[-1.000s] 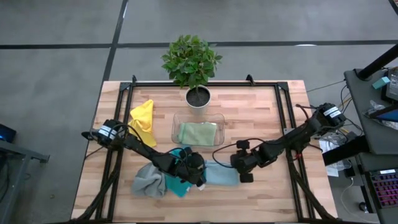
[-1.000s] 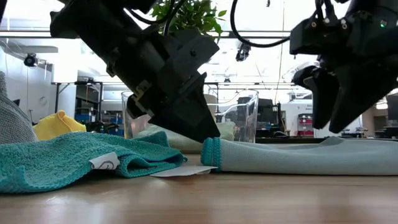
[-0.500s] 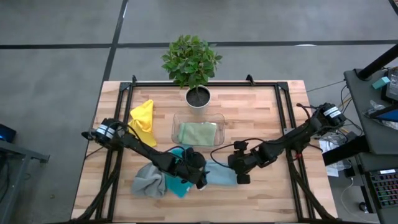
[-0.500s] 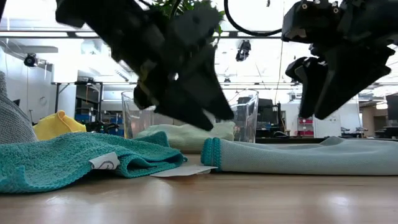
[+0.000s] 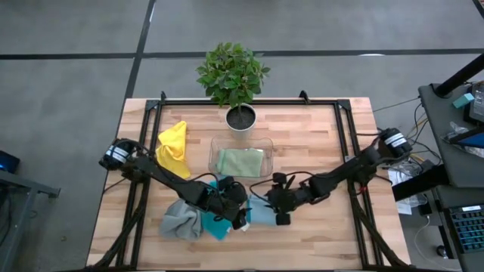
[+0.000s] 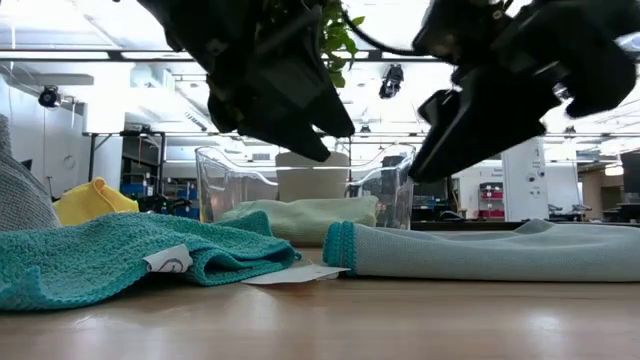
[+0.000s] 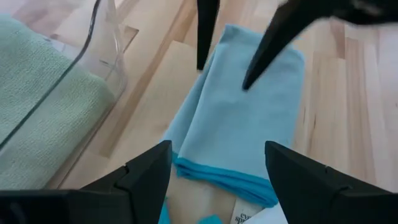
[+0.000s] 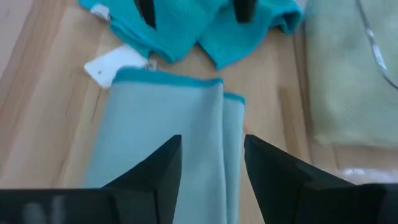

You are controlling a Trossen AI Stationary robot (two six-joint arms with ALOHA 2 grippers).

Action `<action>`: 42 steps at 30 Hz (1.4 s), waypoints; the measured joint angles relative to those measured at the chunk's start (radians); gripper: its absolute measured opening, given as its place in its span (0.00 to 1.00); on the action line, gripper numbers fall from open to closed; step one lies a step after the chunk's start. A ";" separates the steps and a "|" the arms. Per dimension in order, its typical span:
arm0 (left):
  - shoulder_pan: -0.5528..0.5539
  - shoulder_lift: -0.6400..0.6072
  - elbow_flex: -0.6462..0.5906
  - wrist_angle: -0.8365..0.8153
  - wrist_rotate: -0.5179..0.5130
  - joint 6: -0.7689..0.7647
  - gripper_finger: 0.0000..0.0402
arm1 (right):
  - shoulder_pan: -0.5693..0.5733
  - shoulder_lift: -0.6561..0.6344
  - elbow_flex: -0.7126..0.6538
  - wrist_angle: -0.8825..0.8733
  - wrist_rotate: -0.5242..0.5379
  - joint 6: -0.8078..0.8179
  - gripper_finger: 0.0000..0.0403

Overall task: Fold microfiber towels
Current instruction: Fold the light blue microfiber cloth

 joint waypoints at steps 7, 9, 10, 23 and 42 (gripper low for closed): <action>0.000 0.010 -0.003 -0.008 -0.004 -0.002 0.60 | -0.028 0.135 0.000 0.191 0.020 -0.038 0.35; 0.000 0.013 -0.003 -0.001 -0.004 0.005 0.60 | -0.042 0.159 0.000 0.226 0.015 -0.034 0.35; 0.000 0.014 -0.003 -0.005 -0.004 0.006 0.60 | -0.050 0.167 0.000 0.225 0.012 -0.024 0.35; -0.004 0.015 -0.003 0.003 -0.020 -0.001 0.60 | -0.068 0.179 0.000 0.235 -0.048 0.005 0.29; -0.003 0.015 -0.086 0.048 -0.129 -0.053 0.52 | -0.002 0.139 0.000 0.239 -0.101 -0.063 0.02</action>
